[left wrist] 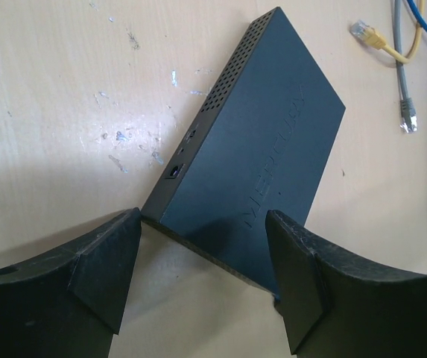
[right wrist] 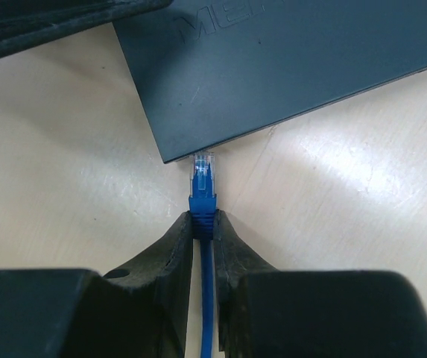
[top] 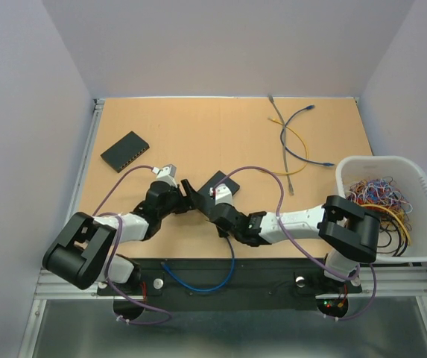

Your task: Insert the plug into the switch port

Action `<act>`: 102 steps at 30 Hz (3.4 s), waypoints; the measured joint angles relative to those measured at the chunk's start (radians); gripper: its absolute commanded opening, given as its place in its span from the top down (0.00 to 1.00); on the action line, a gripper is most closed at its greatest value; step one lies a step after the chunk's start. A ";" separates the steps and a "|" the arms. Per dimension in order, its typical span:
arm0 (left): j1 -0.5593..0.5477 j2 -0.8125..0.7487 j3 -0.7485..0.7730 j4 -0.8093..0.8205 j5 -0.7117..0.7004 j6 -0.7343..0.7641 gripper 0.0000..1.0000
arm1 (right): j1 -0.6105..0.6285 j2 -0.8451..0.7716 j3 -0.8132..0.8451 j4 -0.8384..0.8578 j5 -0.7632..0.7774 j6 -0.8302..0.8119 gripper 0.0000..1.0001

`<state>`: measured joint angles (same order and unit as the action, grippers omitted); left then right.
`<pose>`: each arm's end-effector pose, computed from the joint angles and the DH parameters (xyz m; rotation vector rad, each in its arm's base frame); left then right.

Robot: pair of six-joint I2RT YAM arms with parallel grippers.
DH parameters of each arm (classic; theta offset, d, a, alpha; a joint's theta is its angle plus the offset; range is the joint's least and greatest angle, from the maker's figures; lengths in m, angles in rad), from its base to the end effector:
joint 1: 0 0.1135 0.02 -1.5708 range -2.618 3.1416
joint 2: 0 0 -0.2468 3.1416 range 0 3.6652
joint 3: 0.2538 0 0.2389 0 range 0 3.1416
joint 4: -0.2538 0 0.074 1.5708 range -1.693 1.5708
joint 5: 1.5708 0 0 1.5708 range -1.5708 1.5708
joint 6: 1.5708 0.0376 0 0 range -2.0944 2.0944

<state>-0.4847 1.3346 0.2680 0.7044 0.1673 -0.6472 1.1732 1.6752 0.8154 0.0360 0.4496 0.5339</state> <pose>0.2009 -0.1129 0.1406 -0.0477 2.0386 -0.8978 0.1372 0.2844 0.1437 -0.5286 2.2547 0.3345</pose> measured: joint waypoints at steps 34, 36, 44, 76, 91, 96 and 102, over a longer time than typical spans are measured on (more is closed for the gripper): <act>-0.010 0.140 0.354 -0.283 -0.159 0.158 0.21 | 0.000 0.045 0.052 -0.014 0.082 -0.112 1.00; -0.011 0.161 0.370 -0.277 -0.154 0.167 0.22 | 0.000 0.045 0.052 -0.014 0.082 -0.112 1.00; -0.012 0.261 0.371 -0.245 -0.093 0.167 0.25 | 0.000 0.045 0.053 -0.014 0.086 -0.116 1.00; -0.064 0.236 0.229 -0.027 -0.077 0.134 0.27 | 0.000 0.069 0.086 -0.052 0.066 -0.199 1.00; -0.097 0.174 0.164 -0.023 -0.124 0.131 0.28 | -0.015 0.019 0.054 -0.053 -0.061 -0.365 1.00; -0.103 0.158 0.153 -0.029 -0.123 0.126 0.28 | -0.037 0.010 0.052 -0.051 -0.127 -0.401 1.00; -0.108 0.147 0.143 -0.032 -0.130 0.126 0.28 | -0.053 0.009 0.052 -0.051 -0.162 -0.420 1.00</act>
<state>-0.5926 1.4815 0.4114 0.6720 0.0376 -0.5213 1.1198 1.6844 0.8677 -0.0154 0.2878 0.1143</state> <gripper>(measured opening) 0.730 0.190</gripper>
